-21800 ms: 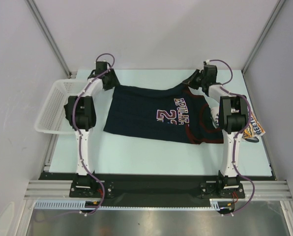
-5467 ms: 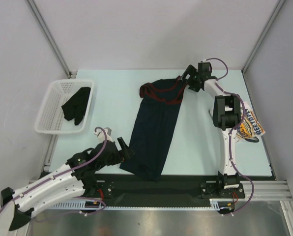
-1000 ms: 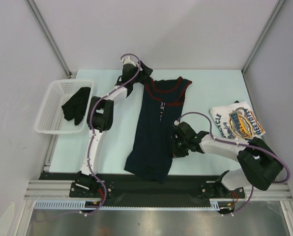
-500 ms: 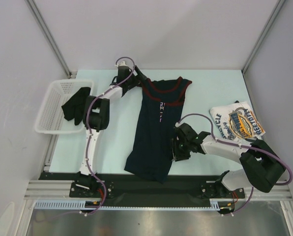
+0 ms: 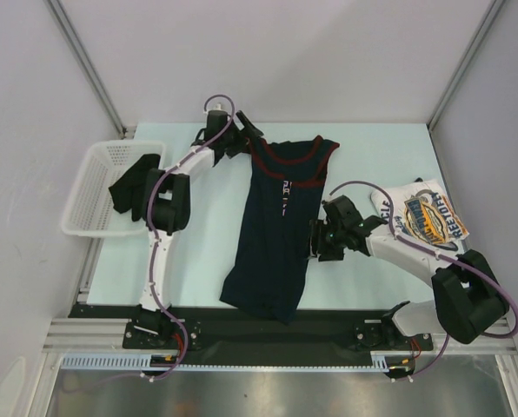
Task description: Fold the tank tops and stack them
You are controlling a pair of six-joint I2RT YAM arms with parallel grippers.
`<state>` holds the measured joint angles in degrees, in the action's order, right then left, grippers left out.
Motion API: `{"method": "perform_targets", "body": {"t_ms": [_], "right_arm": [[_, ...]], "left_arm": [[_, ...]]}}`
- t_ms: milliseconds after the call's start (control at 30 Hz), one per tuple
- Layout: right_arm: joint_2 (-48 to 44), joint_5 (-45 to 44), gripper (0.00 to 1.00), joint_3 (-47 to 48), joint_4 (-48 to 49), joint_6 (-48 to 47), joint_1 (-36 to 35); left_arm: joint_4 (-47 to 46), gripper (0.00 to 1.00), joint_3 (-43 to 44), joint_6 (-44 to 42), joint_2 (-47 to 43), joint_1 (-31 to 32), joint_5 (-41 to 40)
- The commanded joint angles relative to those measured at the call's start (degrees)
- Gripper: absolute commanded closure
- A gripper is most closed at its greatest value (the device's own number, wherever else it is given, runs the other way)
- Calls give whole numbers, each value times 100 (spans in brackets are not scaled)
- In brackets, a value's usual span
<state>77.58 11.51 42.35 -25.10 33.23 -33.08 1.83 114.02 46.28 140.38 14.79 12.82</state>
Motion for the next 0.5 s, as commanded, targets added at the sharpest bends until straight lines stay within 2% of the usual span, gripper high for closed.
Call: {"method": "perform_targets", "body": {"t_ms": [0,133,367,433,467], "right_arm": [[-190,115,43,283,-170,-265,152],[-217,220,42,248,-153,-309,302],[-156,396,40,265,-56,-335,434],[-129,475,40,291,-47,-344,460],[-103,475,40,309,-39,-344,469]], "left_arm": [[81,0,-19,460,51,130,2],[-7,0,50,759,332,147,71],[222,0,1497,1023,1377,244,326],[4,1,1789,1312,1773,244,449],[-398,1,1956,1435,1887,244,589]]}}
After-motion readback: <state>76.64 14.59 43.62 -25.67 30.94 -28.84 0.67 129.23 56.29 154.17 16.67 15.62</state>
